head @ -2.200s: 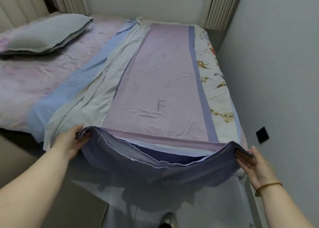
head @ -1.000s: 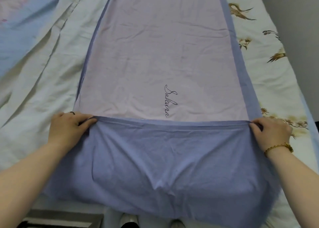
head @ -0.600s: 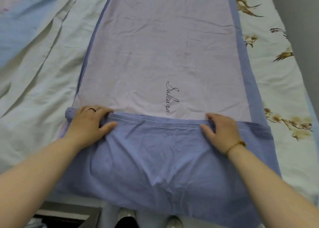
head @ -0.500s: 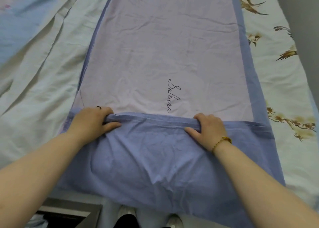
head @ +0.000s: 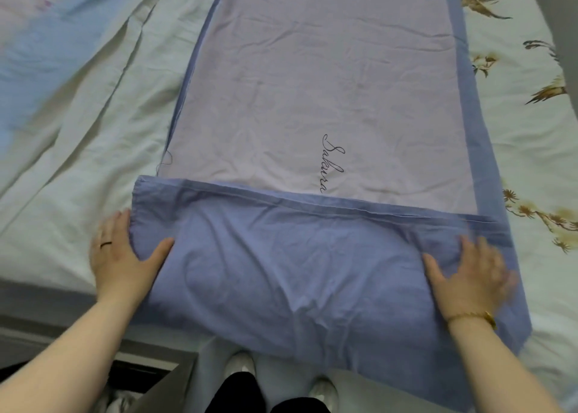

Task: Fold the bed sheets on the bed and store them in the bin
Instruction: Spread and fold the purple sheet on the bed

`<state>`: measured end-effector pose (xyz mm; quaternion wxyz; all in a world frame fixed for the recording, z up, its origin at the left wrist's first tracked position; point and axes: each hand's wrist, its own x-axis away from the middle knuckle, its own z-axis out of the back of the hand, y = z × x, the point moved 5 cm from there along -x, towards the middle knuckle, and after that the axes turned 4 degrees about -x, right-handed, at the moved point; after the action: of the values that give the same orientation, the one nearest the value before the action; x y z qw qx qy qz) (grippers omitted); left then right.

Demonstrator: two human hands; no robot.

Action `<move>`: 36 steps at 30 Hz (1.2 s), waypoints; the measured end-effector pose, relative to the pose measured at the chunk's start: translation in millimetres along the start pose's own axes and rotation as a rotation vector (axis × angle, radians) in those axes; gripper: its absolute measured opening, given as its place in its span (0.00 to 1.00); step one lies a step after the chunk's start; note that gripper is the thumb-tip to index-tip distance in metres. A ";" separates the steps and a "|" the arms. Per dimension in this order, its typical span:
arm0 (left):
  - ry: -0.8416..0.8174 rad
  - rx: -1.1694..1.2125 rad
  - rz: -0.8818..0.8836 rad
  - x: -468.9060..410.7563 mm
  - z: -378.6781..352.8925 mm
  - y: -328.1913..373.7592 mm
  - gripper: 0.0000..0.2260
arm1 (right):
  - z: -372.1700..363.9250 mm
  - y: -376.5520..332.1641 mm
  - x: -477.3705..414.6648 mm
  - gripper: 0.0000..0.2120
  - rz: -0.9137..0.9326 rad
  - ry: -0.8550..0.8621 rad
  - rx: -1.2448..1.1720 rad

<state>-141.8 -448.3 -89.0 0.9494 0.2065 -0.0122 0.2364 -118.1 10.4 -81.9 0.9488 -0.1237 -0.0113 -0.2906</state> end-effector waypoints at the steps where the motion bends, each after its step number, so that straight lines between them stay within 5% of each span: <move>1: -0.007 0.024 0.000 7.7 -1.2 -3.5 0.46 | 4.4 19.6 10.4 0.48 -0.073 0.009 -0.034; 6: 0.004 0.216 0.175 39.7 -1.8 -28.3 0.34 | 5.1 101.1 60.7 0.48 -0.396 0.082 -0.388; 11: -0.108 0.331 0.377 63.7 -9.4 -46.7 0.24 | -27.8 126.8 100.5 0.22 -0.641 -0.207 -0.691; 18: -0.453 0.290 0.346 63.1 -3.2 -44.5 0.19 | -26.8 112.6 110.6 0.27 -0.630 -0.500 -0.689; 23: -0.555 0.371 0.315 45.9 34.4 -34.2 0.12 | 18.2 111.4 101.8 0.34 -0.584 -0.478 -0.906; 26: -0.585 0.540 0.374 30.4 46.7 -34.4 0.16 | 32.8 119.9 93.5 0.56 -0.595 -0.506 -0.960; 33: -0.817 0.570 0.585 74.7 29.3 -45.4 0.14 | 37.8 137.5 129.9 0.23 -0.739 -0.795 -1.031; 36: -0.920 0.478 0.561 100.8 27.1 -37.9 0.09 | 39.7 143.2 154.0 0.36 -0.644 -0.888 -0.833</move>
<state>-33.1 -444.9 -66.7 0.6747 0.4851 -0.4233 0.3609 91.2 50.2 -61.7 0.5939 -0.5759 -0.3227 -0.4599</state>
